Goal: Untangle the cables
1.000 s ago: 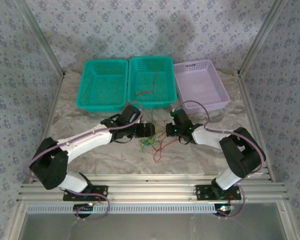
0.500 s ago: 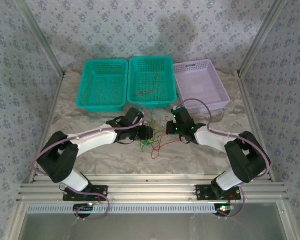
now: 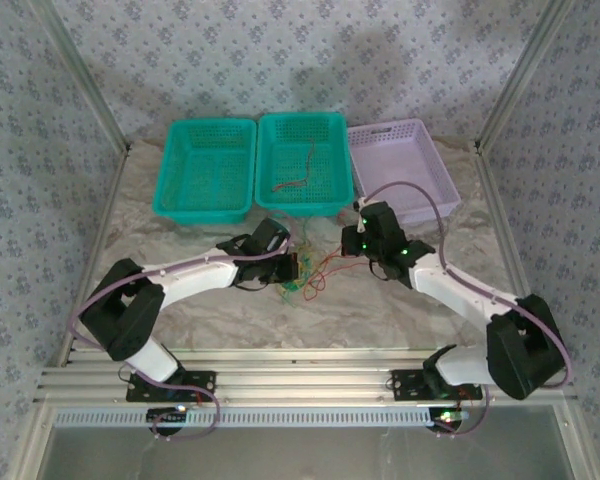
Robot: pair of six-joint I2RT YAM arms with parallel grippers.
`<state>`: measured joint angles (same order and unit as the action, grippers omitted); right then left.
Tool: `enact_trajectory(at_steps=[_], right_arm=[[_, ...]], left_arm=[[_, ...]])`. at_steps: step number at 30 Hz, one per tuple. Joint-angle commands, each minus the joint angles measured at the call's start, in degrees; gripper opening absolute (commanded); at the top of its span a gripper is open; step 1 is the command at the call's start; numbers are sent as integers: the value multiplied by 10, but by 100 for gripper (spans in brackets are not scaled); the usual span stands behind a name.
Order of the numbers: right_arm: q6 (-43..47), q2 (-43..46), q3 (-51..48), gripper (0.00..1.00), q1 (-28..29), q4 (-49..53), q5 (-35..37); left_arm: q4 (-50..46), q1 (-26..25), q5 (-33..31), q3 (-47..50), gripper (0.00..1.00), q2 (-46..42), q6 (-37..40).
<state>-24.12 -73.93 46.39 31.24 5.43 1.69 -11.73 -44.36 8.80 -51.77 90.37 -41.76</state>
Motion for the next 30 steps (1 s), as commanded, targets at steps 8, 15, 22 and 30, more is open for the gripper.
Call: enact_trajectory(at_steps=[8,15,22,30], right_arm=[[45,84,65,0,-50,102,45],[42,108,135,0,-55,142,43],[54,113,205,0,-38,177,25],[53,108,240,0,-9,173,-4]], left_arm=[[-51,18,-38,30,0,-72,56],[-64,30,-46,51,0,-113,73],[-42,36,-31,66,0,-148,75],[29,36,21,65,18,-162,57]])
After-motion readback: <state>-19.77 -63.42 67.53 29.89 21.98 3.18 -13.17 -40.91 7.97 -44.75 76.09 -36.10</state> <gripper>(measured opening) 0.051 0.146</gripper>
